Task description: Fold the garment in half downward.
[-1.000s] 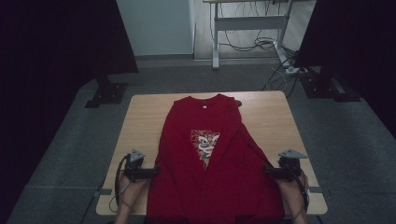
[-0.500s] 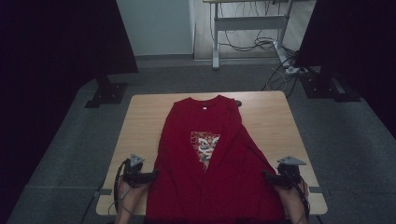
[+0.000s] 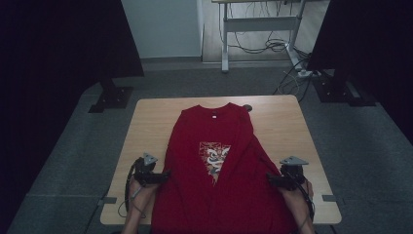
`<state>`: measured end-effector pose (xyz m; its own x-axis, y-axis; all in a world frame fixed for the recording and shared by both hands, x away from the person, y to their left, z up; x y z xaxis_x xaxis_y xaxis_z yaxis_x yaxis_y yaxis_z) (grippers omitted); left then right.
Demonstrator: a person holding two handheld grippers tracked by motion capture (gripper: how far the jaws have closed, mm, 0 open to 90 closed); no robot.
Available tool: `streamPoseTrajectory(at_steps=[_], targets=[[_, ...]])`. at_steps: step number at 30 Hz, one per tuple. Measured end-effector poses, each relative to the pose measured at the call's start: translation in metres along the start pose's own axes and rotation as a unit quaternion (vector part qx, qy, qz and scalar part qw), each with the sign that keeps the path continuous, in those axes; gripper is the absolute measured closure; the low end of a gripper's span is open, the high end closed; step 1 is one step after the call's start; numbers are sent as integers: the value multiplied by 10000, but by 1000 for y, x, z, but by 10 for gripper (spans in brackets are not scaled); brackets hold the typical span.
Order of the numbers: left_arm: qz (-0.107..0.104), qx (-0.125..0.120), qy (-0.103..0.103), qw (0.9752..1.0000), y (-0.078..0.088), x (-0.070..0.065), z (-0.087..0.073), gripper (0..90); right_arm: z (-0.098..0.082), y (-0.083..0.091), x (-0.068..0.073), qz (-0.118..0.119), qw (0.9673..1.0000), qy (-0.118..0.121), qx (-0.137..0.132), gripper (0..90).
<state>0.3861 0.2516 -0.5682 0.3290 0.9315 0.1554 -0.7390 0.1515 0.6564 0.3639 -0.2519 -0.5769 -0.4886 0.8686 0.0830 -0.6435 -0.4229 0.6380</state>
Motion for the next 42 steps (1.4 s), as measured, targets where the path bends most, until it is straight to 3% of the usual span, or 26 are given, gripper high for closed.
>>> streamPoseTrajectory(at_steps=[3, 4, 5, 6, 8, 9, 13, 15, 16, 18, 19, 20, 21, 22, 23, 25, 26, 27, 28, 29, 30, 34, 35, 36, 38, 42], targets=[[0, 0, 0, 10000, 0, 0, 0, 122, 0, -3, -2, -6, 10000, 1, 30, 121], [12, -58, 285, 9996, 3, 13, -9, 122, 0, -3, -2, -6, 10000, 1, 30, 121], [12, -58, 285, 9996, 3, 13, -9, 123, 0, -3, -2, -6, 10000, 1, 30, 121], [12, -58, 285, 9996, 3, 13, -9, 123, -4, 2, -14, -171, 9994, -286, -28, 121], [44, -55, 329, 9994, 7, 17, -14, 124, -4, 2, -14, -171, 9994, -286, -28, 152], [64, -52, 338, 9994, 10, 15, -16, 125, -14, 15, -25, -292, 9988, -393, -74, 185], [64, -52, 338, 9994, 10, 15, -16, 125, -15, 16, -24, -288, 9988, -386, -77, 193], [16, -67, 293, 9995, 20, 10, -25, 131, -15, 16, -24, -288, 9988, -386, -77, 193], [16, -67, 293, 9995, 20, 10, -25, 131, -26, 27, -12, -261, 9990, -362, -104, 193], [-37, -83, 238, 9997, 31, 6, -35, 136, -26, 27, -12, -261, 9990, -362, -104, 232], [-37, -83, 238, 9997, 31, 6, -35, 136, -36, 37, -1, -244, 9991, -336, -115, 232], [-117, -104, 175, 9997, 43, 3, -46, 136, -36, 37, -1, -244, 9991, -336, -115, 245], [-117, -104, 175, 9997, 43, 3, -46, 135, -36, 37, -1, -244, 9991, -336, -115, 245], [-117, -104, 175, 9997, 43, 3, -46, 135, -47, 47, 10, -181, 9994, -290, -113, 245], [-265, -54, 55, 9996, 46, 2, -46, 135, -47, 47, 10, -181, 9994, -290, -113, 244], [-265, -54, 55, 9996, 46, 2, -46, 146, -50, 50, 13, -114, 9996, -239, -88, 244], [-176, -45, -99, 9998, 40, 2, -33, 146, -50, 50, 13, -114, 9996, -239, -88, 218], [-176, -45, -99, 9998, 40, 2, -33, 152, -50, 50, 13, -114, 9996, -239, -88, 218], [-176, -45, -99, 9998, 40, 2, -33, 152, -41, 45, 13, -114, 9997, -192, 51, 218], [-142, -36, -145, 9998, 28, 3, -17, 152, -41, 45, 13, -114, 9997, -192, 51, 179], [-139, 11, -117, 9998, 23, 3, -13, 149, -25, 31, 16, 46, 9999, -52, -77, 159], [-135, 46, -57, 9999, 16, 5, -9, 147, -13, 17, 16, 103, 9999, 56, -9, 155], [-221, -39, 210, 9995, 7, 9, -11, 147, -13, 17, 16, 103, 9999, 56, -9, 153], [-191, -111, 228, 9995, 9, 11, -14, 134, -3, -1, 14, 168, 9997, 159, 36, 161], [-191, -111, 228, 9995, 9, 11, -14, 135, -3, -1, 9, 38, 10000, 65, 3, 161], [-136, -115, 281, 9994, 13, 15, -19, 135, -3, -1, 9, 38, 10000, 65, 3, 167]])
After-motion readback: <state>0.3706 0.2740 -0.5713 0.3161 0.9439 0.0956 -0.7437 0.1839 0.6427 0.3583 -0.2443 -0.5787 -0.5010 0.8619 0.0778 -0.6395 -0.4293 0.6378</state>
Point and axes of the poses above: each handheld gripper's, and its own axes: y roughly backward along the jaws, z roughly out of its top, x roughly to its left, the point moved 2 cm from there along -y, roughly forward along the jaws, and after that the axes turned 8 degrees about z, right-handed, at the moved point
